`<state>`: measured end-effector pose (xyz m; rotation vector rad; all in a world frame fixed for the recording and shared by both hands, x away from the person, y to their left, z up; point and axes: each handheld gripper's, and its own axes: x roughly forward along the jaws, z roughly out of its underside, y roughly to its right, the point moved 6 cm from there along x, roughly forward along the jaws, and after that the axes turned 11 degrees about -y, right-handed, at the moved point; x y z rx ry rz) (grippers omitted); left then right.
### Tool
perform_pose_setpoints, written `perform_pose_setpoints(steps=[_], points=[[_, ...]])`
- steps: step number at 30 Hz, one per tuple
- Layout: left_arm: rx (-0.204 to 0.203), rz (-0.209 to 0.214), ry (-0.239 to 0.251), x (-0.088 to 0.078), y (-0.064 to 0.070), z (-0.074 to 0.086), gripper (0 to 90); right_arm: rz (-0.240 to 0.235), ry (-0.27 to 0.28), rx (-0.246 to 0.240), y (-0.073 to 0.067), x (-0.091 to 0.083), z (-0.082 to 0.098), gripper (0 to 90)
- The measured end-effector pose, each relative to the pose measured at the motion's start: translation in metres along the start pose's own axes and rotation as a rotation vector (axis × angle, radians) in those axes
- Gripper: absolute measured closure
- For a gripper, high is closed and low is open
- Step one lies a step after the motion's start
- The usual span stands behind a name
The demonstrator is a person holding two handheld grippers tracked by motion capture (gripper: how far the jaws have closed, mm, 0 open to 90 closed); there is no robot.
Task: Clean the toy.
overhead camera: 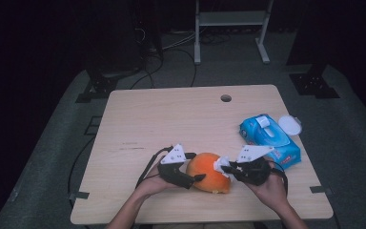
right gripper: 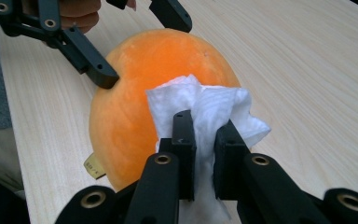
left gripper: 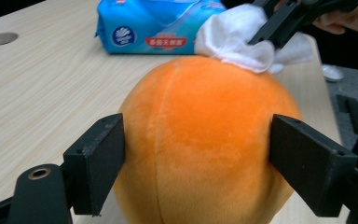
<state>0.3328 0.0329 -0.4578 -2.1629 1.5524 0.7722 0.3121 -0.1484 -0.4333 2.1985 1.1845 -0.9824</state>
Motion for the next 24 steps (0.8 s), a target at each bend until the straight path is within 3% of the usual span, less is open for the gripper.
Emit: perform_pose_setpoints(steps=[4, 8, 10, 12, 14, 17, 19, 21, 22, 24], points=[[0.050, 0.007, 0.000, 0.001, 0.006, -0.002, 25.3, 0.010, 0.003, -0.020, -0.007, -0.001, -0.004, 80.5], [0.080, 0.028, 0.013, 0.002, 0.015, -0.006, 22.8, -0.009, 0.040, -0.059, -0.019, -0.002, -0.015, 80.4], [0.092, 0.027, -0.007, 0.002, 0.015, -0.003, 23.7, -0.013, 0.039, -0.077, -0.025, -0.001, -0.018, 80.5], [0.074, 0.024, -0.021, 0.001, 0.011, 0.000, 26.2, -0.003, 0.027, -0.094, -0.025, 0.000, -0.018, 80.5], [0.044, 0.021, -0.049, 0.000, 0.006, 0.005, 26.9, -0.006, 0.016, -0.077, -0.021, 0.000, -0.014, 80.5], [0.024, 0.036, -0.048, -0.004, 0.002, 0.008, 25.7, -0.001, 0.000, -0.052, -0.012, 0.002, -0.005, 80.5], [0.039, 0.024, -0.025, -0.005, 0.003, 0.003, 19.5, -0.011, 0.004, -0.042, -0.011, 0.002, -0.004, 80.5], [0.060, 0.034, 0.041, -0.004, 0.009, -0.007, 18.0, -0.009, 0.009, -0.055, -0.015, 0.002, -0.006, 80.4], [0.079, 0.030, 0.041, -0.002, 0.012, -0.009, 18.0, -0.018, 0.015, -0.065, -0.018, 0.003, -0.008, 80.4], [0.116, -0.005, -0.008, 0.003, 0.015, -0.007, 20.5, -0.012, 0.005, -0.096, -0.023, 0.005, -0.012, 80.4]])
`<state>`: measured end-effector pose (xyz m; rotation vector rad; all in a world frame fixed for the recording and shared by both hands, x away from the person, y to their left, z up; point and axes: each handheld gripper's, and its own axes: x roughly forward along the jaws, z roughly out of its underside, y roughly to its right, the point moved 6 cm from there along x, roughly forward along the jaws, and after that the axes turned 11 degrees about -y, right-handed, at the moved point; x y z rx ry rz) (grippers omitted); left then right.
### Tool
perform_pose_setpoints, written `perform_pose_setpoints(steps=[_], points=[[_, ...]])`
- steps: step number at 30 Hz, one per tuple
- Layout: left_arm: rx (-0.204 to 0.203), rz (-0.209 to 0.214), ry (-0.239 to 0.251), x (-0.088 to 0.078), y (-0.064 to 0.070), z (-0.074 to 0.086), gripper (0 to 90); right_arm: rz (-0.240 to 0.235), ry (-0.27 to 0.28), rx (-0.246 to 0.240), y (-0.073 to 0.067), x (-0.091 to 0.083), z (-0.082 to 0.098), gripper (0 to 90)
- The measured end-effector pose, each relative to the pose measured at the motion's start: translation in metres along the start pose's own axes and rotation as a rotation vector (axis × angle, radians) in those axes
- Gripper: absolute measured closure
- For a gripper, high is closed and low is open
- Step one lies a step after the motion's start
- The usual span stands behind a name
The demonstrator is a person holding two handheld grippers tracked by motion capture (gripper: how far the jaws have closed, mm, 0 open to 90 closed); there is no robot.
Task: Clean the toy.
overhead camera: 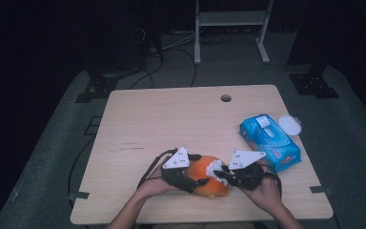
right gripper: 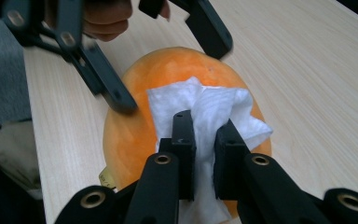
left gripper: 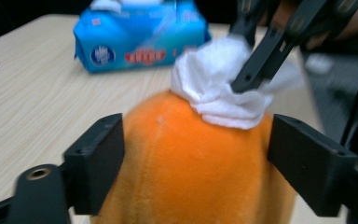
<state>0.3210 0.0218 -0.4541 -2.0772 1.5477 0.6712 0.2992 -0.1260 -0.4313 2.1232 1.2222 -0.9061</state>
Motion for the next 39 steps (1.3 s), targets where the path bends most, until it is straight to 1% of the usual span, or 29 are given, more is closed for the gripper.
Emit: perform_pose_setpoints(steps=[1, 2, 4, 5, 6, 8, 9, 10, 11, 12, 13, 14, 15, 16, 17, 18, 19, 23, 24, 25, 26, 28, 30, 31, 32, 33, 35, 39], points=[[-0.003, -0.005, -0.007, 0.000, -0.001, 0.002, 22.5, 0.009, -0.014, -0.014, 0.000, 0.000, 0.000, 80.4], [-0.023, -0.001, -0.009, -0.001, -0.003, 0.003, 24.2, 0.007, -0.016, -0.015, 0.000, 0.000, 0.000, 80.4], [-0.050, -0.012, -0.034, -0.003, -0.009, 0.009, 26.8, 0.001, -0.019, 0.005, 0.004, 0.000, 0.004, 80.5], [-0.078, -0.005, -0.041, -0.004, -0.012, 0.012, 27.8, 0.006, -0.024, 0.013, 0.007, 0.000, 0.007, 80.4], [-0.105, 0.001, -0.040, -0.006, -0.015, 0.014, 28.1, 0.005, -0.027, 0.028, 0.009, 0.000, 0.010, 80.5], [-0.133, 0.006, -0.033, -0.008, -0.019, 0.017, 28.1, 0.001, -0.029, 0.050, 0.012, 0.000, 0.015, 80.4], [-0.129, 0.009, -0.027, -0.008, -0.019, 0.016, 27.5, 0.000, -0.026, 0.061, 0.014, 0.001, 0.016, 80.4], [-0.111, 0.005, -0.020, -0.009, -0.017, 0.014, 25.0, -0.004, -0.022, 0.065, 0.014, 0.001, 0.016, 80.3], [-0.088, 0.007, 0.003, -0.009, -0.015, 0.010, 22.1, 0.001, -0.023, 0.060, 0.013, 0.001, 0.015, 80.4], [-0.077, 0.019, 0.025, -0.010, -0.013, 0.007, 20.0, 0.012, -0.023, 0.052, 0.012, 0.001, 0.013, 80.4], [-0.062, 0.036, 0.054, -0.010, -0.009, 0.002, 19.5, 0.013, -0.018, 0.051, 0.011, 0.001, 0.012, 80.3], [-0.046, 0.034, 0.039, -0.008, -0.006, 0.000, 19.2, 0.002, -0.004, 0.047, 0.010, 0.001, 0.009, 80.4], [-0.030, 0.009, 0.008, -0.006, -0.005, 0.001, 19.6, -0.003, 0.000, 0.045, 0.009, 0.001, 0.007, 80.4], [-0.028, -0.001, -0.007, -0.004, -0.006, 0.003, 22.0, 0.003, -0.005, 0.041, 0.008, 0.001, 0.007, 80.3], [-0.053, 0.011, -0.006, -0.004, -0.007, 0.005, 23.8, 0.004, -0.005, 0.040, 0.009, 0.002, 0.007, 80.3], [-0.072, 0.013, -0.006, -0.004, -0.010, 0.006, 25.5, -0.002, -0.006, 0.045, 0.009, 0.002, 0.008, 80.3], [-0.080, 0.007, -0.013, -0.005, -0.012, 0.008, 27.2, -0.007, -0.003, 0.053, 0.011, 0.002, 0.010, 80.3], [-0.177, 0.001, -0.005, -0.008, -0.025, 0.016, 28.5, -0.016, -0.018, 0.074, 0.016, 0.004, 0.019, 80.3], [-0.197, 0.003, 0.000, -0.008, -0.027, 0.017, 28.5, -0.016, -0.025, 0.082, 0.016, 0.005, 0.021, 80.3], [-0.208, 0.004, -0.001, -0.008, -0.028, 0.018, 28.4, -0.019, -0.020, 0.085, 0.015, 0.005, 0.021, 80.3], [-0.213, -0.007, -0.001, -0.008, -0.029, 0.018, 28.5, -0.022, -0.016, 0.081, 0.014, 0.005, 0.019, 80.4], [-0.222, -0.018, -0.005, -0.008, -0.030, 0.017, 28.4, -0.026, -0.008, 0.057, 0.007, 0.003, 0.014, 80.4], [-0.231, -0.020, -0.006, -0.007, -0.030, 0.017, 28.3, -0.044, 0.005, 0.026, -0.003, 0.002, 0.007, 80.4], [-0.231, -0.018, -0.006, -0.007, -0.030, 0.017, 28.4, -0.037, -0.002, 0.004, -0.008, 0.003, 0.005, 80.3], [-0.230, -0.015, -0.005, -0.007, -0.029, 0.018, 28.4, -0.028, -0.007, -0.007, -0.009, 0.004, 0.004, 80.4], [-0.231, -0.007, 0.000, -0.007, -0.029, 0.018, 28.6, -0.025, -0.008, -0.007, -0.008, 0.005, 0.004, 80.4], [-0.221, 0.009, -0.001, -0.008, -0.027, 0.018, 29.2, -0.029, 0.001, 0.017, -0.001, 0.006, 0.005, 80.5], [-0.192, 0.057, -0.005, -0.007, -0.021, 0.017, 29.7, 0.008, 0.002, 0.077, 0.016, 0.007, 0.011, 80.5]])
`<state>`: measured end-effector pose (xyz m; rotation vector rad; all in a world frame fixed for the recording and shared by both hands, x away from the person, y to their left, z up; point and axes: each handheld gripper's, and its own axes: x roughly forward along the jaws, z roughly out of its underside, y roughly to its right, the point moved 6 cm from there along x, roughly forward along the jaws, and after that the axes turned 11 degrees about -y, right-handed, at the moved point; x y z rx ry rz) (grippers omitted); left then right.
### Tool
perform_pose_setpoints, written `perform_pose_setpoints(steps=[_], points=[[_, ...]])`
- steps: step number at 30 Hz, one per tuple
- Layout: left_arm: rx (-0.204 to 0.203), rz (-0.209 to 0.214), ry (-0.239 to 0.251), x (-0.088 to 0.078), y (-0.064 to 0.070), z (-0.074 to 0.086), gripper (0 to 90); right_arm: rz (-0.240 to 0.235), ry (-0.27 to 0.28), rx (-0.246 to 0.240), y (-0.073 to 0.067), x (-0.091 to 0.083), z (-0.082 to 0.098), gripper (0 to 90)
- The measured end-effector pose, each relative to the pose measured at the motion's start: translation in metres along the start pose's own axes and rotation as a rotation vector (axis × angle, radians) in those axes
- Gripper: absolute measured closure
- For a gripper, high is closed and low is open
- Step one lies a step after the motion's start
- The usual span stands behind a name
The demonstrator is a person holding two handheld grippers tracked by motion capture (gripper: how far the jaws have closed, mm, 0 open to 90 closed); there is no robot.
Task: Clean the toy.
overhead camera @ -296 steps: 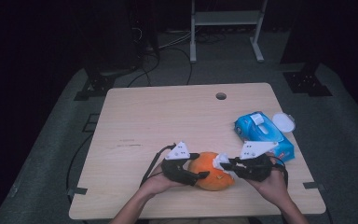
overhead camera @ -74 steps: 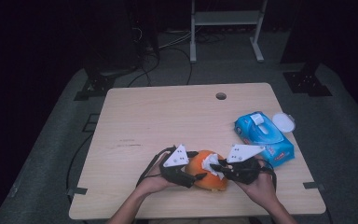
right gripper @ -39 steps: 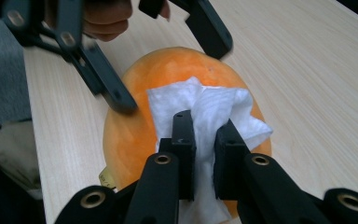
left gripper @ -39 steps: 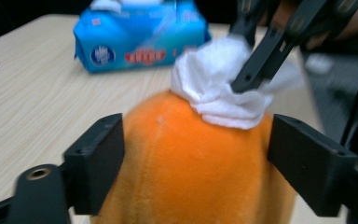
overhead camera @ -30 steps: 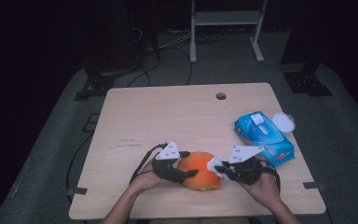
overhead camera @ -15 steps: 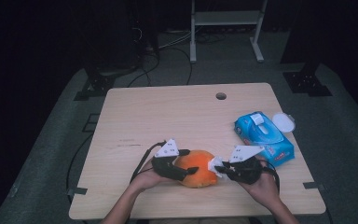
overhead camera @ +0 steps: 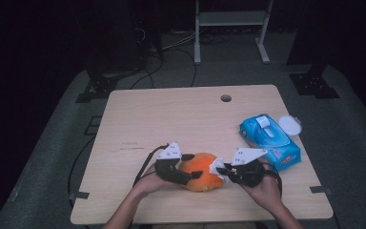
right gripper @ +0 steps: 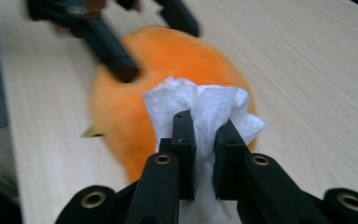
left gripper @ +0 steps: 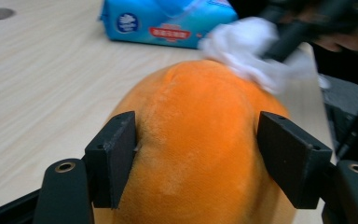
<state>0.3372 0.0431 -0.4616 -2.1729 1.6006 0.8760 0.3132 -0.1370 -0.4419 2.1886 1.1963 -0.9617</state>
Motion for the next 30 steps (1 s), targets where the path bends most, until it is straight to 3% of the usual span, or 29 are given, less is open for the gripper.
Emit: perform_pose_setpoints(steps=[3, 5, 8, 11, 14, 17, 22, 25, 30], points=[[0.020, 0.025, -0.010, -0.001, 0.003, 0.000, 29.2, -0.020, 0.000, 0.041, 0.008, 0.004, 0.005, 80.4], [0.041, 0.031, -0.004, -0.005, 0.004, -0.003, 26.2, -0.020, 0.002, 0.040, 0.008, 0.004, 0.005, 80.4], [-0.008, 0.046, 0.050, -0.006, 0.003, -0.009, 19.0, -0.035, 0.013, 0.000, 0.000, 0.002, 0.002, 80.3], [0.006, -0.004, 0.012, -0.002, 0.001, -0.007, 23.1, -0.037, 0.031, -0.016, -0.003, 0.001, -0.001, 80.1], [-0.044, -0.026, 0.011, -0.001, -0.004, -0.006, 29.2, -0.028, 0.027, 0.001, 0.000, 0.003, 0.000, 80.2], [-0.065, -0.030, 0.021, 0.000, -0.007, -0.004, 30.1, -0.031, 0.019, 0.010, 0.001, 0.003, 0.002, 80.2], [-0.109, -0.041, 0.030, -0.003, -0.013, -0.002, 30.0, -0.074, 0.016, -0.018, -0.012, -0.001, 0.006, 80.0], [-0.108, -0.035, 0.029, -0.002, -0.012, -0.002, 29.9, -0.067, 0.012, -0.028, -0.017, -0.002, 0.007, 80.0], [-0.093, -0.010, 0.023, -0.002, -0.008, -0.001, 30.4, -0.076, 0.022, 0.035, -0.001, 0.003, 0.007, 80.4]])
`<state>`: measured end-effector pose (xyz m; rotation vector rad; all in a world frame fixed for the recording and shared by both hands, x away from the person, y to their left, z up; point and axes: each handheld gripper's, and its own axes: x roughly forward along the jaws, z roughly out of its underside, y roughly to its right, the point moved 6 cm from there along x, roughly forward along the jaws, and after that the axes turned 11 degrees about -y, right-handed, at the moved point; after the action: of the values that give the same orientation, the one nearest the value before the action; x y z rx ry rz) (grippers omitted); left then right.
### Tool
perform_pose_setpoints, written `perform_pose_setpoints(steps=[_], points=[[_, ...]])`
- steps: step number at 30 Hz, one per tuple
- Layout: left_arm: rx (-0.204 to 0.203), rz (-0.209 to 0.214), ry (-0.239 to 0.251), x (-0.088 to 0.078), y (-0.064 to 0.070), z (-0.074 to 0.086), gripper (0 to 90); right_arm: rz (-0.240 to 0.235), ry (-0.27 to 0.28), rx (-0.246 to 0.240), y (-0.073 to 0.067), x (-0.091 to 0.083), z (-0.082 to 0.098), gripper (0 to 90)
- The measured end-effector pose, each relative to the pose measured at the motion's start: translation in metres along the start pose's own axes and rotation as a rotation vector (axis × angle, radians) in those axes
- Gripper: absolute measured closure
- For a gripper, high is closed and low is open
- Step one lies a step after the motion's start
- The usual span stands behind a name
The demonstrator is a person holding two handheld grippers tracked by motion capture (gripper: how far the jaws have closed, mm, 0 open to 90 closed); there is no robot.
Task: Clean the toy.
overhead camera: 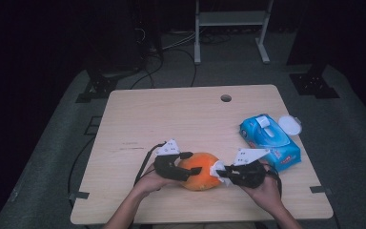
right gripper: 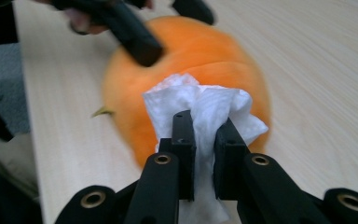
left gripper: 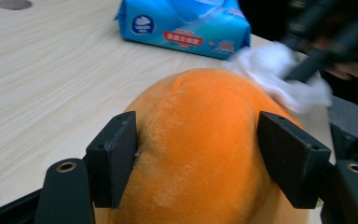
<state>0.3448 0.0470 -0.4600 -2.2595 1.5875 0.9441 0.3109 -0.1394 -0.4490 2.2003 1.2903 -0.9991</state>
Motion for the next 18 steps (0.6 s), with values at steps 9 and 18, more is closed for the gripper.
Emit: perform_pose_setpoints(steps=[9, 18], points=[[0.070, 0.104, -0.020, -0.005, 0.012, 0.001, 27.8, 0.019, -0.020, 0.073, 0.021, 0.006, 0.007, 80.4], [0.074, 0.039, -0.038, 0.000, 0.010, 0.001, 24.6, 0.022, -0.014, 0.078, 0.022, 0.005, 0.006, 80.3]])
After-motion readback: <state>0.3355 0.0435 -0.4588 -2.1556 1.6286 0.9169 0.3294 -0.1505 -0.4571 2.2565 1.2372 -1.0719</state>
